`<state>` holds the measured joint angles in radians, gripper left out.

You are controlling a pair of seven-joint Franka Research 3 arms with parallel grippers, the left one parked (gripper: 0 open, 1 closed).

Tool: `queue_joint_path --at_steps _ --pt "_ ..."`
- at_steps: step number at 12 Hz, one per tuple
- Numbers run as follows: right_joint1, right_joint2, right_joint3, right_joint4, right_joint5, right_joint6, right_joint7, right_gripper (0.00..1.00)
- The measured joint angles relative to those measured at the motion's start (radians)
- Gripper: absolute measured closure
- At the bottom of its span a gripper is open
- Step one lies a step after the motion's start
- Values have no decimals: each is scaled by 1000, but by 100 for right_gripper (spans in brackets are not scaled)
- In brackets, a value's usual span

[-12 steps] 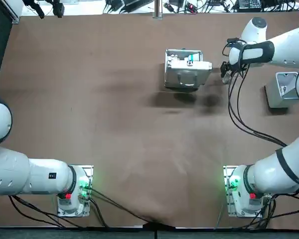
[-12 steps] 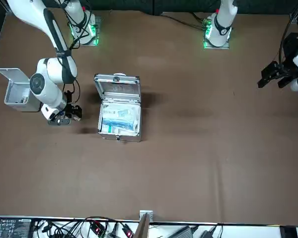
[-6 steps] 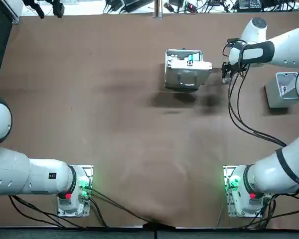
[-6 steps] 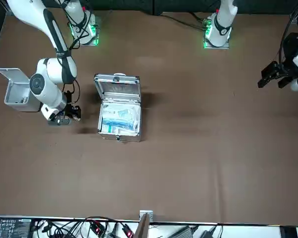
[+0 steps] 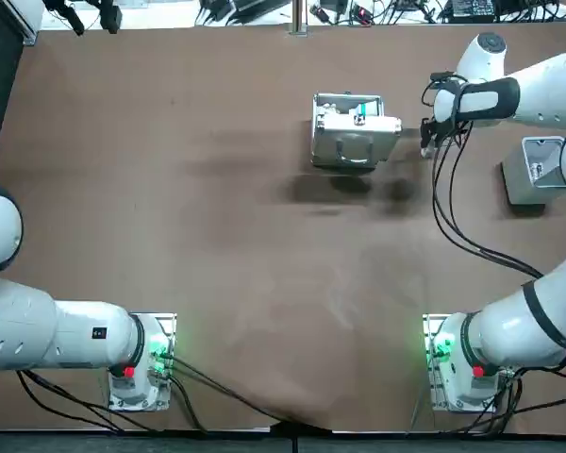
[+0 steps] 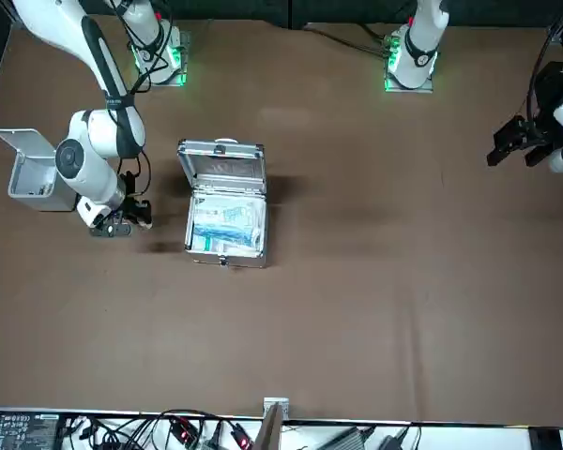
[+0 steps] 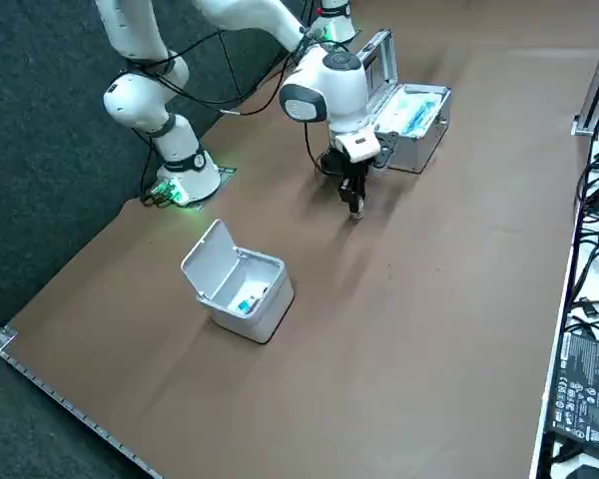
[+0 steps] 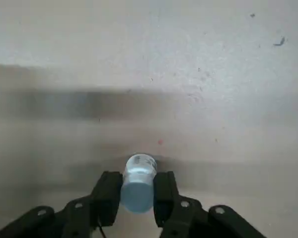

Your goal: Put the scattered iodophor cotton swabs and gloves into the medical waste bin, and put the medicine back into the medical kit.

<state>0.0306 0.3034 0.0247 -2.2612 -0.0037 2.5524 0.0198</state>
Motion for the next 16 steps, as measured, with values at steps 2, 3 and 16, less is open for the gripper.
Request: queue_joint_path --at_steps 2,3,16 --pt "0 0 0 1 0 0 0 61" --pt "-1 -1 0 4 0 -2 1 61" --pt "129 -103 19 321 1 -346 97 61"
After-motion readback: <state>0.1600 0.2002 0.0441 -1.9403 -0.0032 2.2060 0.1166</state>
